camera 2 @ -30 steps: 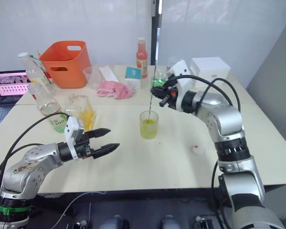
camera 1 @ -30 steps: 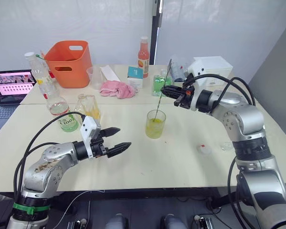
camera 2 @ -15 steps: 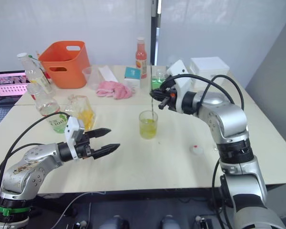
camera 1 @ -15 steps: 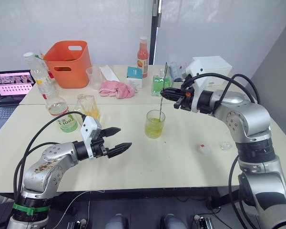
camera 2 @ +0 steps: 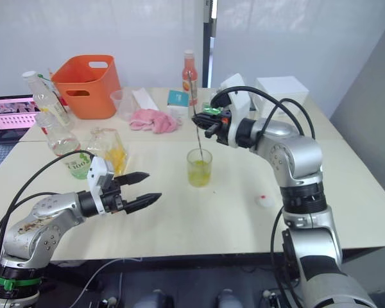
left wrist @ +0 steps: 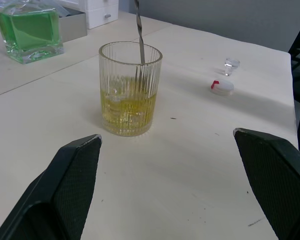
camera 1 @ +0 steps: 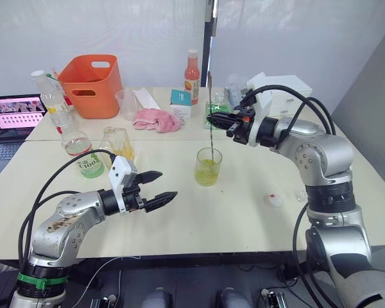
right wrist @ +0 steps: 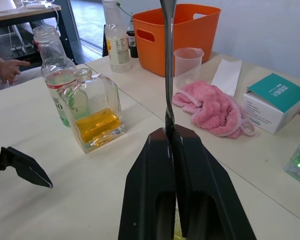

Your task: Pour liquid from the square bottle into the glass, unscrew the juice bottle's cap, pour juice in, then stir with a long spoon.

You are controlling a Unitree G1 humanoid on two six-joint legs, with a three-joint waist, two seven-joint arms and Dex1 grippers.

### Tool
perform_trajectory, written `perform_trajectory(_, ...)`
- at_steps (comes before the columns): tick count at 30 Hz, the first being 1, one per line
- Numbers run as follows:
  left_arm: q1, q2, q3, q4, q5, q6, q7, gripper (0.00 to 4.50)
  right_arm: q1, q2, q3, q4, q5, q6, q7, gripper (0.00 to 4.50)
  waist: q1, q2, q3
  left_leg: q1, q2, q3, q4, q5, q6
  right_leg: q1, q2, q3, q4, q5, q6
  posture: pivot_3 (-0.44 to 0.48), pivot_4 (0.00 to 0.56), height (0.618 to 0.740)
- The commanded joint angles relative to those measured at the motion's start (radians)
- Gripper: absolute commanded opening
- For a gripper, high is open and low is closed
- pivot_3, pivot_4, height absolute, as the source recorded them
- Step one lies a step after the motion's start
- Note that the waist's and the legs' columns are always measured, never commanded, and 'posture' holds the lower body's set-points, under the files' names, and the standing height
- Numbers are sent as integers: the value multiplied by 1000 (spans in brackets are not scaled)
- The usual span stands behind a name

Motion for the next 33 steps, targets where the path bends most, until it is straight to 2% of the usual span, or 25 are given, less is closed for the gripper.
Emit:
perform_trajectory(1,-17,-5,11,-16,-4,-26,0,4477,-39,31,-56,7,21,-37,-15,0,-1,0,0,0,0,0,0,0,0,0,0,0,0,0,0,0,150,715)
perform_trajectory(12,-16,-3,19,-10,-2,-29,0,4477,-103,117,-119,149,29,-91,-29,0,-2,0,0,0,0,0,-1,0,0,0,0,0,0,0,0,0,150,715)
perform_trajectory(18,-12,-1,18,-5,1,-35,-5,4477,-85,100,-65,188,-61,-207,-8,0,-2,0,0,0,0,0,-1,0,0,0,0,0,0,0,0,0,150,715)
perform_trajectory(23,-5,0,16,2,3,-49,-8,4477,-55,40,-27,143,-117,-262,31,0,-2,0,0,0,0,0,-1,0,0,-1,0,0,0,0,0,0,150,715)
perform_trajectory(29,-3,2,14,10,6,-61,-13,4477,7,-52,4,-14,-75,-125,108,0,-1,0,0,0,0,0,-1,0,0,-1,0,0,0,0,0,0,150,715)
perform_trajectory(33,-1,2,15,4,6,-59,-11,4477,33,-20,-14,-95,-13,-28,88,0,-4,0,0,0,1,0,-1,0,0,-1,0,0,0,0,0,0,150,715)
